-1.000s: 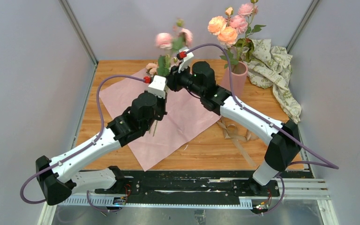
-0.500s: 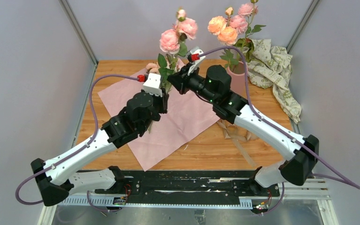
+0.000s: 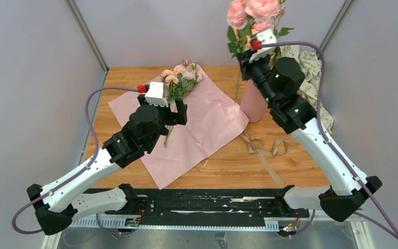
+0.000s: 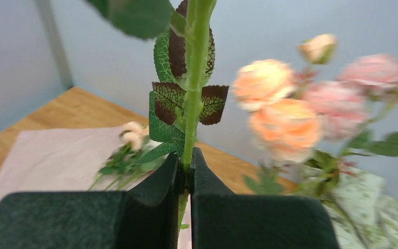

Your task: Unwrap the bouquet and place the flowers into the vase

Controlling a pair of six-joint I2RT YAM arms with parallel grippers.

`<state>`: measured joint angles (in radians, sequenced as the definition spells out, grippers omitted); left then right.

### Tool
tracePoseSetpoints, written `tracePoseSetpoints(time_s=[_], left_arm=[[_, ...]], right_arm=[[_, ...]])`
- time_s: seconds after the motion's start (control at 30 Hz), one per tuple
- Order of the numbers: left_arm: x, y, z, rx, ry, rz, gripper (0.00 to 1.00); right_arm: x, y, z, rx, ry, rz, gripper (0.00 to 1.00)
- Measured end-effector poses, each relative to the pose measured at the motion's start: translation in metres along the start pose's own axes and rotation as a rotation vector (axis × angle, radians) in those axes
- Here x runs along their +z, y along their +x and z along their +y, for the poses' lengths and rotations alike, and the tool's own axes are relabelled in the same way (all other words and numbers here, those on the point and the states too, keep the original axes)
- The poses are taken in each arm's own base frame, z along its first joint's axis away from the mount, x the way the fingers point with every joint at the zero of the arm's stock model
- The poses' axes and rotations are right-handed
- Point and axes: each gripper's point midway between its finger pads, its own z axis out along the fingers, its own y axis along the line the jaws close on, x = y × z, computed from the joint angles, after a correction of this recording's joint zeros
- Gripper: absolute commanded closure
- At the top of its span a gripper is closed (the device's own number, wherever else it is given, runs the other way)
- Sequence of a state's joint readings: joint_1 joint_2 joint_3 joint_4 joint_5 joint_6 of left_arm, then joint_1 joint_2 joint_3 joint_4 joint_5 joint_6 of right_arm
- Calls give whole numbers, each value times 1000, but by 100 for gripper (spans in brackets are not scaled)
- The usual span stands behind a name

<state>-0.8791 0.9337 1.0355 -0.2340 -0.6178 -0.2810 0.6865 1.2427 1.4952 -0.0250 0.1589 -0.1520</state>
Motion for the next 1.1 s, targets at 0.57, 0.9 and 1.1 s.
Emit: tracePoseSetpoints(time_s=[0.57, 0.9, 1.1], left_arm=[[21, 36, -1, 64, -59, 98, 0], [21, 34, 5, 81, -89, 89, 0], [23, 36, 6, 88, -97, 93, 0]], right_arm=[[11, -44, -145, -37, 255, -57, 100], [44, 41, -163, 3, 234, 86, 62], [30, 87, -154, 39, 231, 147, 20]])
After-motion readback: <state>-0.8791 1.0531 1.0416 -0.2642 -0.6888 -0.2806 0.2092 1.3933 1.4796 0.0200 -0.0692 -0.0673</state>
